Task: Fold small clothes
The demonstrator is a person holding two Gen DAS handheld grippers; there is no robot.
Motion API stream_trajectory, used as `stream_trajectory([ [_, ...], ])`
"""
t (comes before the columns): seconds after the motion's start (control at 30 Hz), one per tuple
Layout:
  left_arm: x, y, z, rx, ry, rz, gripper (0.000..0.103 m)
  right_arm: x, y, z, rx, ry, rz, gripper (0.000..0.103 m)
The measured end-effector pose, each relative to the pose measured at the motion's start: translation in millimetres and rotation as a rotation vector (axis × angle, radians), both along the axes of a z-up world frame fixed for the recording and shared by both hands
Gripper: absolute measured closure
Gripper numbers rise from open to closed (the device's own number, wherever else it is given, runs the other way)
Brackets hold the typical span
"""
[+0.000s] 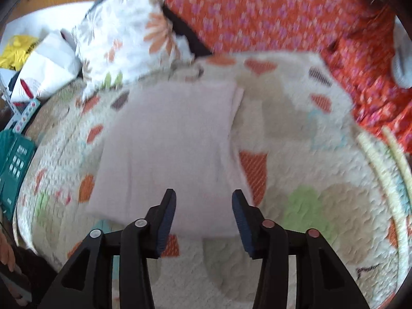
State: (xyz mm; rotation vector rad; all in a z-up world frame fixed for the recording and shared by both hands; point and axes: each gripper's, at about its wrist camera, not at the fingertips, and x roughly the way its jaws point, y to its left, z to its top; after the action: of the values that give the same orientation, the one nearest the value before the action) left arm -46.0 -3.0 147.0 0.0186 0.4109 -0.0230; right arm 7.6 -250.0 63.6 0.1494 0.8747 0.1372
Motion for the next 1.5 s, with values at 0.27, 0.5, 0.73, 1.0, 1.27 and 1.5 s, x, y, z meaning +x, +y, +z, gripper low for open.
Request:
stream_trajectory([
  [0.27,12,2,-54,-0.007,0.152,-0.035,0.000,12,-27,-20,0.133,0.064,-0.095,0.046],
  [0.5,18,6,-72,0.016,0.236,0.011,0.000,9,-26,-19,0.165,0.056,-0.099,0.043],
  [0.73,15,1,-80,0.049,0.277,0.028,0.000,-2,1,-10,0.049,-0.001,-0.038,0.038],
  [1.0,12,-6,-86,0.059,0.317,-0.006,0.000,-13,22,-9,-0.048,-0.042,0.020,0.034],
  [1.27,19,-1,-99,0.037,0.398,0.016,0.000,-17,35,-10,-0.093,-0.057,0.053,0.033],
  [1.5,22,3,-102,0.041,0.420,0.046,0.000,-16,37,-12,-0.103,-0.050,0.066,0.032],
])
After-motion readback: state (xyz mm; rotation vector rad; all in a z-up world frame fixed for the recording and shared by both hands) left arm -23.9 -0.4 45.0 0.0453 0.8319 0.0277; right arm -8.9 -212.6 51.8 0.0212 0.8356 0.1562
